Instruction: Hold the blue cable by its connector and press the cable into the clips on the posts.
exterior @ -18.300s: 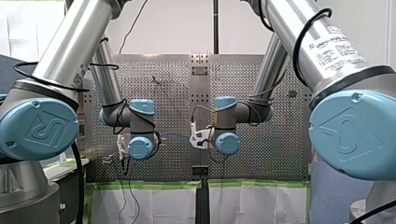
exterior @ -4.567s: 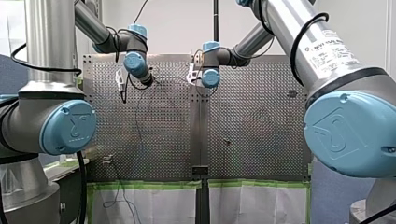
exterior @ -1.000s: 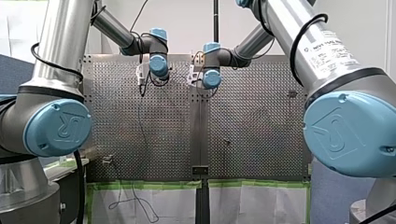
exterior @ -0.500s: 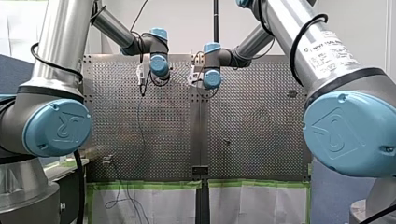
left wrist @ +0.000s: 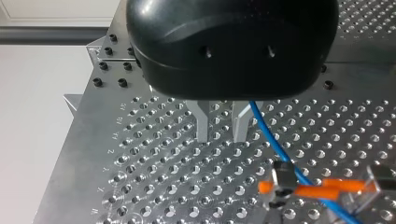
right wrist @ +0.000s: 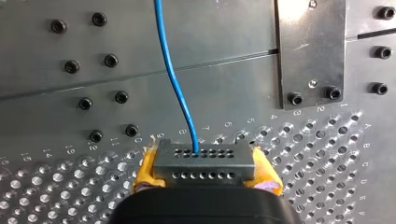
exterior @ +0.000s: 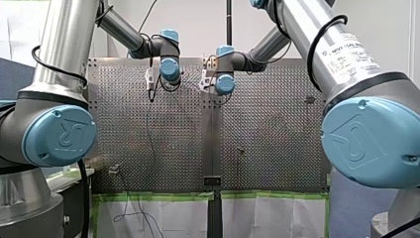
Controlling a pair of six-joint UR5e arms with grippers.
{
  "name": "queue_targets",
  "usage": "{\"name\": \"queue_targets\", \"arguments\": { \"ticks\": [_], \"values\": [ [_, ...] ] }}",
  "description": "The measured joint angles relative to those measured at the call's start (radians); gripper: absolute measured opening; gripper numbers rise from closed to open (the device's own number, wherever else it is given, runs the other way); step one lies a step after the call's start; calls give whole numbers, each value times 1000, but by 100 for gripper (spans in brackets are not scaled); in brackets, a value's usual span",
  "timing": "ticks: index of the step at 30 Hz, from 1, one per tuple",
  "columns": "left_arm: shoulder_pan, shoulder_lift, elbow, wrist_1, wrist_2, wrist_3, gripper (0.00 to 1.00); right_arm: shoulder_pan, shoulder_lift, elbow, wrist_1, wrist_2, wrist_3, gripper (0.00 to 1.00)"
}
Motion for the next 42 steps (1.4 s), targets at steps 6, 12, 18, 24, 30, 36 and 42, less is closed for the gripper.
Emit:
{"name": "queue_targets", "arguments": {
  "ticks": [6,12,18,24,30,36,42],
  "values": [
    [-4,0,0,-1,-1,1,0,0,1,0,0,0,0,0],
    [-11,0,0,-3,-1,3,0,0,1,0,0,1,0,0],
    [-20,0,0,-2,-21,-2,0,-3,1,0,7,4,3,0],
    [-43,-5,0,-2,-34,-25,0,-11,1,8,30,4,23,0],
    [-69,-33,-1,-4,-34,-50,0,-27,0,47,37,5,43,0],
    [-96,-81,-5,-14,-35,-56,0,-46,0,100,33,6,39,0],
    [-113,-96,-28,2,-36,-77,0,-61,0,154,22,9,27,0]
  ]
}}
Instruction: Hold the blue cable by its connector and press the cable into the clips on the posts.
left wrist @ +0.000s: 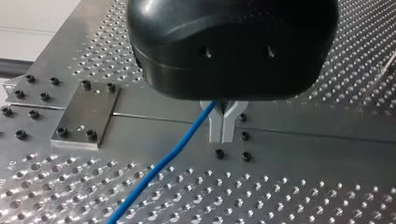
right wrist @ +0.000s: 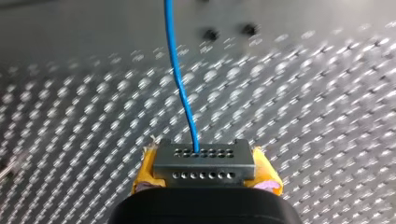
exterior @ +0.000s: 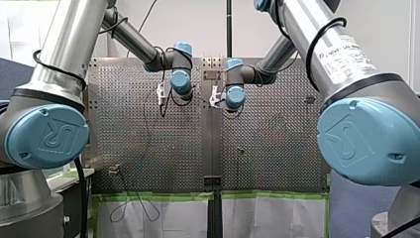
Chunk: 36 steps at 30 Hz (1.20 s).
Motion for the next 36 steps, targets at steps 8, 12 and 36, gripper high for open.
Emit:
{"name": "queue_targets", "arguments": {
  "ticks": [8,12,36],
  "values": [
    [-17,-1,-21,24,-3,-6,0,-8,-1,70,-31,-2,-30,0],
    [-22,-7,-49,52,-14,-1,0,-12,-2,106,-61,-4,-35,0],
    [-115,-189,-79,194,-77,38,0,-41,-42,326,-266,-17,-60,0]
  ]
}}
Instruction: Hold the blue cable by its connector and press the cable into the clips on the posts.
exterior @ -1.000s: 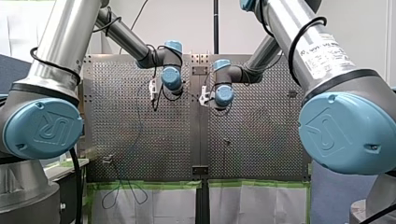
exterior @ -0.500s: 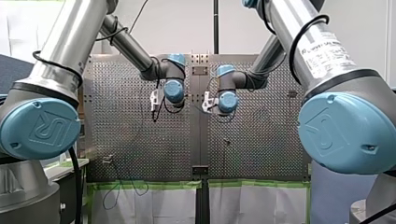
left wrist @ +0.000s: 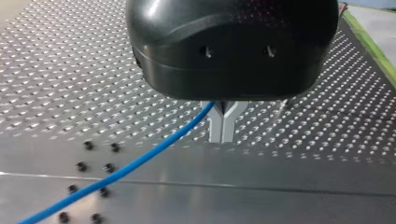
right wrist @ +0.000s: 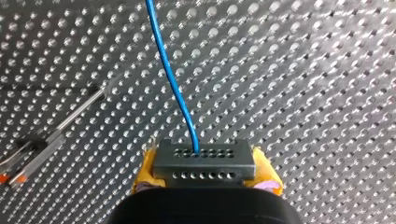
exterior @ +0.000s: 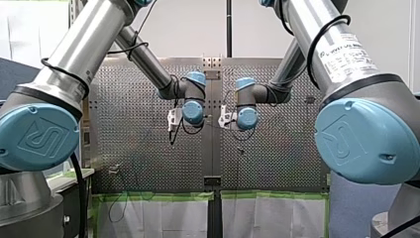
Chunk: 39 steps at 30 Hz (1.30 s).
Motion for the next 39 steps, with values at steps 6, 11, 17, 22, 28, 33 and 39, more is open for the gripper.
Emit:
{"name": "queue_targets", "arguments": {
  "ticks": [6,11,17,22,28,33,39],
  "values": [
    [-25,-55,0,51,-15,-10,0,-20,1,53,-53,-4,2,0],
    [-44,-73,0,98,-42,-19,0,-41,3,95,-95,-12,3,0],
    [-64,-76,0,153,-65,-21,0,-67,29,152,-152,-24,10,0],
    [-74,-91,0,195,-67,-17,0,-90,71,197,-198,-39,23,0],
    [-77,-144,0,253,-48,-4,0,-113,129,259,-259,-84,45,0],
    [-71,-187,0,286,-42,2,0,-130,141,296,-313,-96,55,0],
    [-75,-230,0,296,-40,8,0,-143,143,295,-343,-99,66,0]
  ]
}}
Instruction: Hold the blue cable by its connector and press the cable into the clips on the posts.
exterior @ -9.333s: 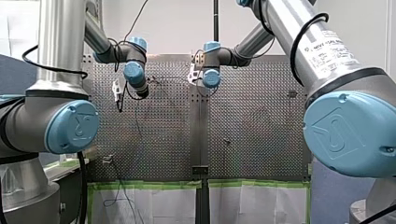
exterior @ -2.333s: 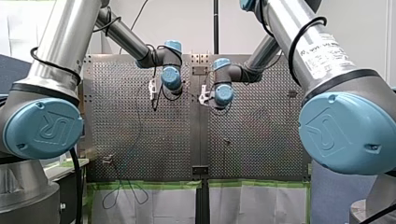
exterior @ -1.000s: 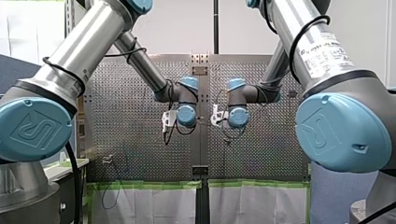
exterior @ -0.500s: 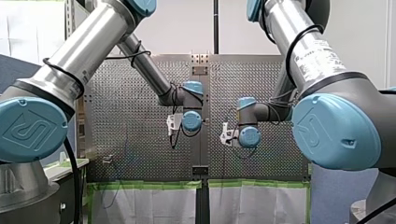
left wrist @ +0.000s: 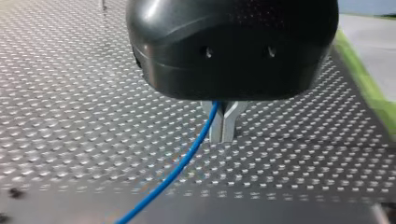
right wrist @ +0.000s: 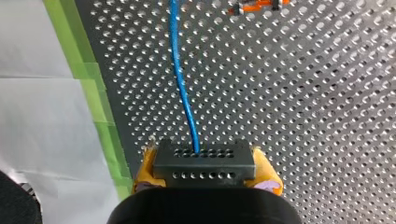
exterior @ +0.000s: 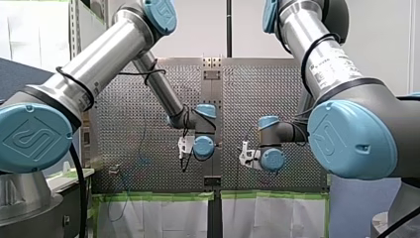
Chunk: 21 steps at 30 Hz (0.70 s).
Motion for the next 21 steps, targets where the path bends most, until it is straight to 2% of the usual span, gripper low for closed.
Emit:
{"name": "queue_targets", "arguments": {
  "ticks": [4,9,15,21],
  "values": [
    [-4,-12,1,7,-2,1,0,-20,1,-4,-30,-16,-2,0],
    [-5,-18,1,13,-2,1,0,-41,2,-15,-65,-58,-4,0],
    [-15,-59,24,6,7,0,0,-69,3,-23,-70,-113,0,0],
    [-30,-113,77,-3,3,-12,0,-101,5,-24,-69,-133,-3,0]
  ]
}}
